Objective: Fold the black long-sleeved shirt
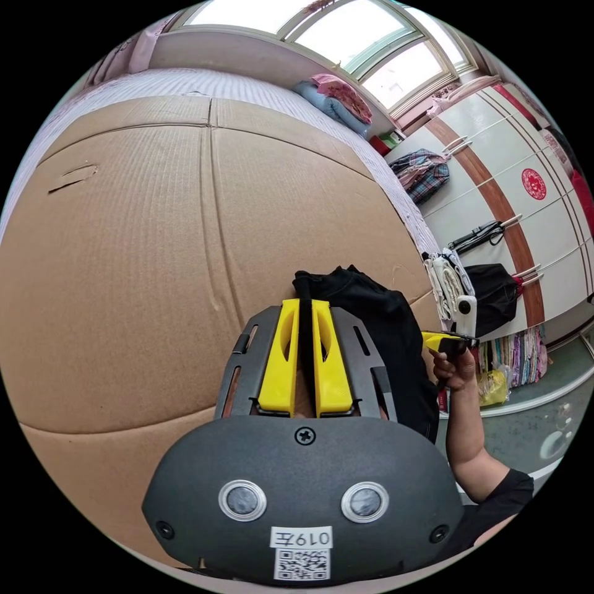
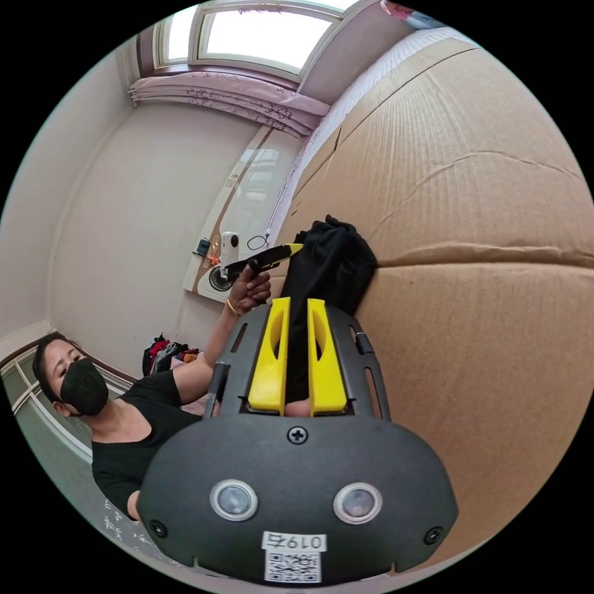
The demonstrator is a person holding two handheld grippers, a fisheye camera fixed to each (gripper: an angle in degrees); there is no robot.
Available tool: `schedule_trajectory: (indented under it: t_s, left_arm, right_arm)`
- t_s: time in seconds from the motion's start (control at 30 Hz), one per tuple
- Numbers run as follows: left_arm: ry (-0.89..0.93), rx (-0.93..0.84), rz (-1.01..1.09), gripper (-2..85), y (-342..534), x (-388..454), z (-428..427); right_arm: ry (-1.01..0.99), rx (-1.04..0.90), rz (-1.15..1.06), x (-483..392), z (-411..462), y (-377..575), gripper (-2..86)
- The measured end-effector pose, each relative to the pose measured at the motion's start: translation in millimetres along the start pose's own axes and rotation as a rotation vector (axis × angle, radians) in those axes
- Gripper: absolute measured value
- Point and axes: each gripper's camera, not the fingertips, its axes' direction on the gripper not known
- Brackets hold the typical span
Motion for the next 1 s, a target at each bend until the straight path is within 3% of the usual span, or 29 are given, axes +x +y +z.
schedule_trajectory:
  t_s: [0.17, 0.4, 0.57, 1.0]
  left_arm:
    - [0.005, -0.001, -0.001, 1.6, 4, -2, -5]
    - [-0.003, -0.003, 0.0, 1.7, 11, -1, -15]
    - [-0.008, -0.007, 0.0, 1.9, 16, -4, -22]
    - [0.124, 0.069, 0.028, 6.8, 35, -30, -87]
  right_arm:
    - [0.079, 0.024, -0.098, -19, -5, 2, 0.4]
    - [0.042, -0.006, -0.062, -7, -3, -3, -0.8]
    - [0.175, 0.0, 0.002, 3, -14, 2, -0.6]
    - [0.074, 0.038, -0.02, 5, -33, 27, 8.5]
